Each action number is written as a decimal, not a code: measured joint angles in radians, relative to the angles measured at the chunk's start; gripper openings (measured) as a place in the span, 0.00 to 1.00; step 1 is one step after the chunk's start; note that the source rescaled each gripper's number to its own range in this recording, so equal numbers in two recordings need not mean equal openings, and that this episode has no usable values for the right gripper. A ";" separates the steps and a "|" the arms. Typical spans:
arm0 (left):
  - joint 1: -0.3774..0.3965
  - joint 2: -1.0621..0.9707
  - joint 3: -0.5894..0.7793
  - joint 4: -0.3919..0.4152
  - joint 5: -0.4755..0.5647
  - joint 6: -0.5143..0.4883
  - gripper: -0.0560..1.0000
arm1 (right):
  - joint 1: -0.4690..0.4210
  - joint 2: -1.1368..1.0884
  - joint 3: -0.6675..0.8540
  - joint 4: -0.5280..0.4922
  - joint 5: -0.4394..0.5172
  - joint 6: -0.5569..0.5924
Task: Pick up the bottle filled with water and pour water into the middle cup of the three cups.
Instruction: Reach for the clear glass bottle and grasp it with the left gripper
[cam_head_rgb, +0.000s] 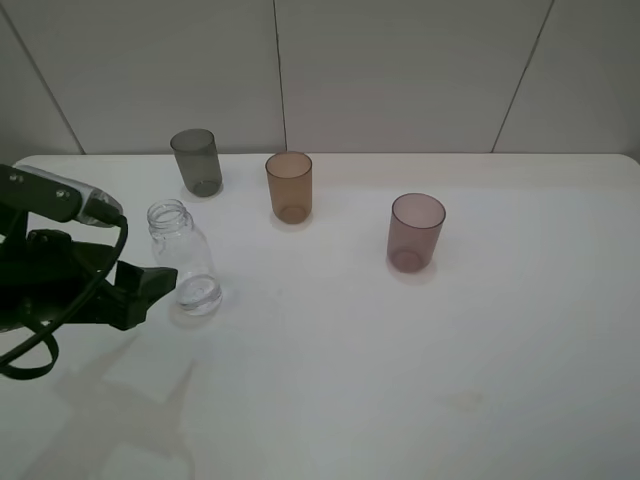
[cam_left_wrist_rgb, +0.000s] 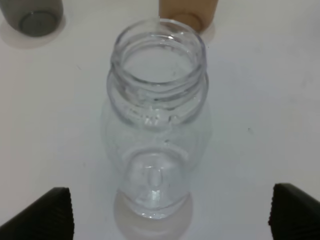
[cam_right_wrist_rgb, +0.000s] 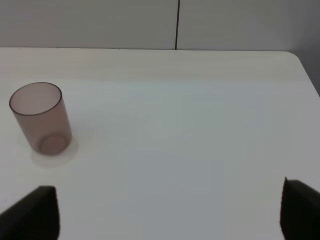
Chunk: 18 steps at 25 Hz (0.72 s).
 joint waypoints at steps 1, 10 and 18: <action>-0.010 0.029 0.004 0.005 -0.033 0.000 1.00 | 0.000 0.000 0.000 0.000 0.000 0.000; -0.032 0.232 0.008 0.012 -0.232 -0.020 1.00 | 0.000 0.000 0.000 0.000 0.000 0.000; -0.032 0.367 0.015 0.030 -0.512 -0.071 1.00 | 0.000 0.000 0.000 0.000 0.000 0.000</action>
